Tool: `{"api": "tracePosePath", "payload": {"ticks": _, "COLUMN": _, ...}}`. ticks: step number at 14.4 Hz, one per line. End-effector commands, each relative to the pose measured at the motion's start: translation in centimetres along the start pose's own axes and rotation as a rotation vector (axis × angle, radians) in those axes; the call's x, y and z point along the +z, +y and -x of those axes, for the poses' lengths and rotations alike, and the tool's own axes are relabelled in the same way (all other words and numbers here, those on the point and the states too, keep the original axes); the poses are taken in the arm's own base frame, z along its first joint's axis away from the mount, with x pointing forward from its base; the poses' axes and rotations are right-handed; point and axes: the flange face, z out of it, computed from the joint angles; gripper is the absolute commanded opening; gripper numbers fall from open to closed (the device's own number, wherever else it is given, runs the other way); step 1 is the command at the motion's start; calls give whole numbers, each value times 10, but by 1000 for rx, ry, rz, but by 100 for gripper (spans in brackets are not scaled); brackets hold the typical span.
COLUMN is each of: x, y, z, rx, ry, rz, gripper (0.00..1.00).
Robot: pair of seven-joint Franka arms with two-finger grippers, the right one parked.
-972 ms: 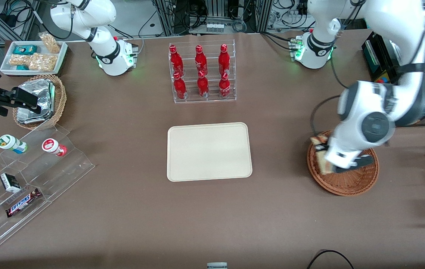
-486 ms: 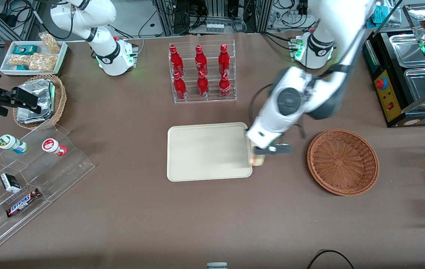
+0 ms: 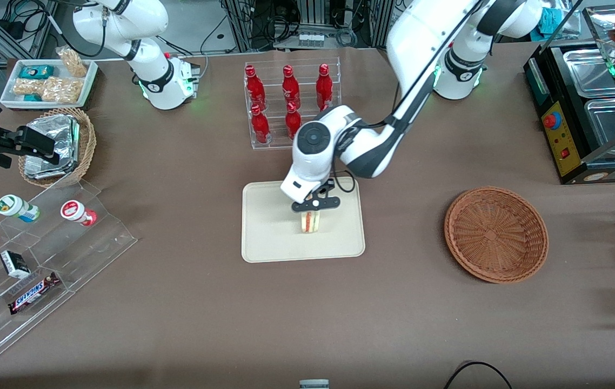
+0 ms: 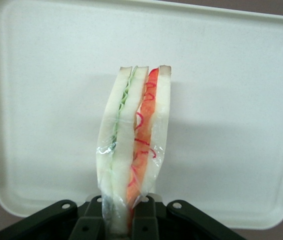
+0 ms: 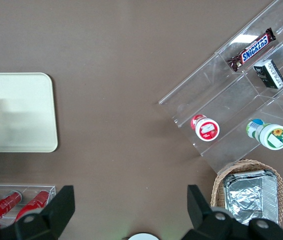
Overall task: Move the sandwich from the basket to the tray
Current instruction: 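Carry the sandwich with the left gripper over the cream tray, then lower the sandwich onto the tray and open the left gripper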
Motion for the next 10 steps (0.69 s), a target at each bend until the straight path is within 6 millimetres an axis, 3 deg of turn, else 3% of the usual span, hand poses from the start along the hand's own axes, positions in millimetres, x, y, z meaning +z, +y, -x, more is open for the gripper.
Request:
{"api": "tracePosePath", "payload": {"ticks": 1, "x": 12, "y": 18, "z": 3, "rx": -15, "ry": 35, "rz": -8, "gripper": 0}}
{"api": "tracePosePath", "payload": {"ticks": 4, "x": 28, "y": 21, "z": 2, "rx": -22, "ry": 23, "rz": -14, "gripper": 0}}
{"api": "tracePosePath", "payload": {"ticks": 5, "x": 30, "y": 23, "z": 1, "rx": -25, "ry": 18, "rz": -10, "gripper": 7}}
{"api": "tracePosePath", "payload": {"ticks": 6, "x": 30, "y": 23, "z": -1, "rx": -33, "ry": 17, "rz": -5, "gripper": 41}}
{"api": "tracePosePath", "payload": {"ticks": 7, "x": 25, "y": 23, "z": -2, "rx": -29, "ry": 22, "rz": -1, "gripper": 99}}
{"api": "tracePosePath", "payload": {"ticks": 10, "x": -11, "y": 20, "z": -8, "rx": -23, "ry": 56, "rz": 11, "gripper": 100}}
